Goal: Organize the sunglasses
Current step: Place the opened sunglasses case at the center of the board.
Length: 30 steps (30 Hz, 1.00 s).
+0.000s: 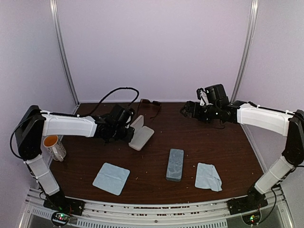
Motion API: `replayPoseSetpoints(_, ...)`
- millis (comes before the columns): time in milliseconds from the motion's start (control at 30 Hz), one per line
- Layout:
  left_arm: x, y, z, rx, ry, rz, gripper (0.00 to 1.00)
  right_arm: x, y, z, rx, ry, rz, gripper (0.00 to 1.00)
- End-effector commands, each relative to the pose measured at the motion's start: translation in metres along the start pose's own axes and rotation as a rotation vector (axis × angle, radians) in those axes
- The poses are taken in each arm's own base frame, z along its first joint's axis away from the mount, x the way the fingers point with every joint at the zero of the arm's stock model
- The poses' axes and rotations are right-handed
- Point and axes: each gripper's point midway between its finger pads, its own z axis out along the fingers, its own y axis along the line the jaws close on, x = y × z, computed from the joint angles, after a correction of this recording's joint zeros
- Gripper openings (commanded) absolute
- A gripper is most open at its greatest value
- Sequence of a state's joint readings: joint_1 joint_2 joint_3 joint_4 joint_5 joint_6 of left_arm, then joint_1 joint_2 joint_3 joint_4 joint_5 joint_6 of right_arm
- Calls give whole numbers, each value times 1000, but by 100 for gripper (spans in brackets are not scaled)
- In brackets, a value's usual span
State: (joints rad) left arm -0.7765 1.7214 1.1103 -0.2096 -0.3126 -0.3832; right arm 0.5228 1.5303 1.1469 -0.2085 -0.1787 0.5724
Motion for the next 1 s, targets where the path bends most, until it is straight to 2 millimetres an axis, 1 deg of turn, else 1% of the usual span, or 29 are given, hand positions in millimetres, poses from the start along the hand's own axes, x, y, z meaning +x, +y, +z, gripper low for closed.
replayPoseSetpoints(0,-34,3,4,-27,-127,-109,0,-1,-6,6,17,-9,32,98)
replayPoseSetpoints(100,-31,3,7,-31,-132,-103,0,2,-9,7,29,-3,33,98)
replayPoseSetpoints(267,-17,5,16,-40,-122,-89,0,5,-12,11,37,5,41,98)
replayPoseSetpoints(533,0,7,24,-48,-99,-82,0,8,-12,16,35,19,44,98)
replayPoseSetpoints(600,1,7,24,-47,-97,-83,3,9,-12,16,34,22,44,97)
replayPoseSetpoints(667,2,8,24,-50,-96,-81,8,10,-13,16,36,27,42,97)
replayPoseSetpoints(867,2,9,24,-55,-95,-76,22,17,-17,15,51,47,32,98)
replayPoseSetpoints(967,2,9,24,-60,-93,-74,26,19,-18,14,56,52,30,97)
